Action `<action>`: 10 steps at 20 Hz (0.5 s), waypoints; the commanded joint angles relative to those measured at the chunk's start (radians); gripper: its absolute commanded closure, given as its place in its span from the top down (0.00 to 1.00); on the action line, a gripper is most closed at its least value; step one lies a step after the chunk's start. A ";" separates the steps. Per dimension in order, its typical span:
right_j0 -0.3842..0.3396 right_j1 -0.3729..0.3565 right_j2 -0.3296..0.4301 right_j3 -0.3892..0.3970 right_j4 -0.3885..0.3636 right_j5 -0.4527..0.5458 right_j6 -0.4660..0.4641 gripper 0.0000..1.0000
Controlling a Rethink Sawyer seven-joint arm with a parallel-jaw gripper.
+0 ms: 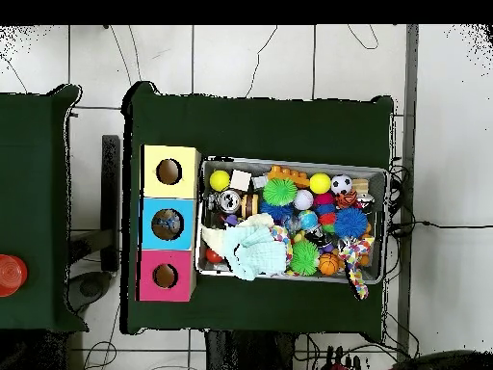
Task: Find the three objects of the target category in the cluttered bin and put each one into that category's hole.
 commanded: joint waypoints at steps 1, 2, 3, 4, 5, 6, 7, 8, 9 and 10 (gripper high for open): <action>0.229 -0.078 -0.025 -0.080 -0.128 0.464 0.003 1.00; 0.241 -0.086 -0.010 -0.074 -0.132 0.483 0.011 1.00; 0.262 -0.108 0.007 -0.070 -0.128 0.513 0.020 1.00; 0.276 -0.173 0.029 -0.059 -0.151 0.580 0.049 1.00; 0.283 -0.214 0.059 -0.057 -0.163 0.631 0.071 1.00; 0.257 -0.293 0.107 -0.059 -0.207 0.727 0.107 1.00; 0.239 -0.332 0.146 -0.055 -0.213 0.776 0.124 1.00; 0.206 -0.398 0.212 -0.046 -0.208 0.864 0.129 1.00; 0.188 -0.424 0.248 -0.043 -0.198 0.900 0.132 1.00; 0.145 -0.450 0.311 -0.038 -0.179 0.957 0.126 1.00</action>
